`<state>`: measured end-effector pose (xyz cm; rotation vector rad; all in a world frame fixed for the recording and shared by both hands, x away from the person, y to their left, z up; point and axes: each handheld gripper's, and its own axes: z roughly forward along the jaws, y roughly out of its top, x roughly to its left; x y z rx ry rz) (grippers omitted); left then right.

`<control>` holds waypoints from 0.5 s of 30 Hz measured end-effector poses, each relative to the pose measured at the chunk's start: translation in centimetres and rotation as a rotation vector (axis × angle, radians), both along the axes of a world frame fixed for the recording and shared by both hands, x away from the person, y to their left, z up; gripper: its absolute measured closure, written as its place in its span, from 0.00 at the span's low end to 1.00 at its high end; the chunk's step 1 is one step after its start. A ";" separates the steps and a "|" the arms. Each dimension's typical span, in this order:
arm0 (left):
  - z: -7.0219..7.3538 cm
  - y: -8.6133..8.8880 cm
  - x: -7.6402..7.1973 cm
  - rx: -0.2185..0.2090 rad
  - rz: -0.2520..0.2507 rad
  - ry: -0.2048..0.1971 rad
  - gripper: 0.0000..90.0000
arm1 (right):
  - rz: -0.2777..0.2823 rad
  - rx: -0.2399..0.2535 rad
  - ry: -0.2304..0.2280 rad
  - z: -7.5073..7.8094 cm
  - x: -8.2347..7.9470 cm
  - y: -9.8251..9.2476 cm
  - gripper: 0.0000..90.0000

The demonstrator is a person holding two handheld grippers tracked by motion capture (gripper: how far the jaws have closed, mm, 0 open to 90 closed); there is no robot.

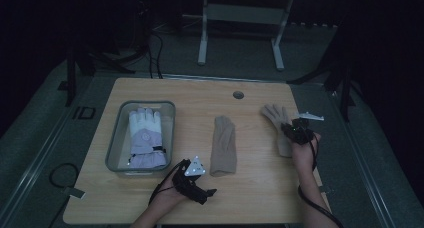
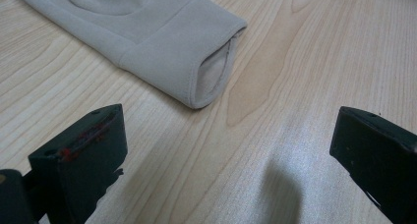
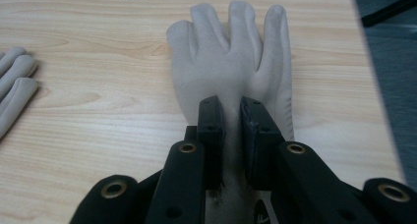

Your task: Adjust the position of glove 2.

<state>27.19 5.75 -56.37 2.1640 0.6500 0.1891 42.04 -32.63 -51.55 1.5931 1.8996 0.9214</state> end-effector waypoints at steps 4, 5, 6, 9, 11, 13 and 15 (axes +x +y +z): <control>0.0 -0.1 0.0 0.010 -0.008 -0.004 0.01 | -0.057 -0.007 -0.003 0.7 -2.1 0.6 0.89; 0.0 -0.1 0.0 0.007 -0.008 -0.004 0.01 | -0.092 0.018 -0.003 0.8 -3.2 0.7 0.89; 0.0 -0.1 0.0 0.007 -0.008 -0.004 0.01 | -0.092 0.018 -0.003 0.8 -3.2 0.7 0.89; 0.1 0.0 -0.1 0.005 -0.011 -0.006 0.01 | -0.138 -0.044 0.000 0.7 -4.5 1.4 0.89; 0.1 -0.1 -0.1 0.004 -0.009 -0.007 0.01 | -0.159 -0.073 0.001 0.5 -5.0 1.7 0.89; 0.1 -0.1 -0.1 0.006 -0.010 -0.007 0.01 | -0.157 -0.075 0.015 -0.1 -5.2 1.8 0.88; 0.0 -0.1 -0.1 0.006 -0.010 -0.008 0.01 | -0.157 -0.080 0.019 -0.3 -5.3 1.9 0.88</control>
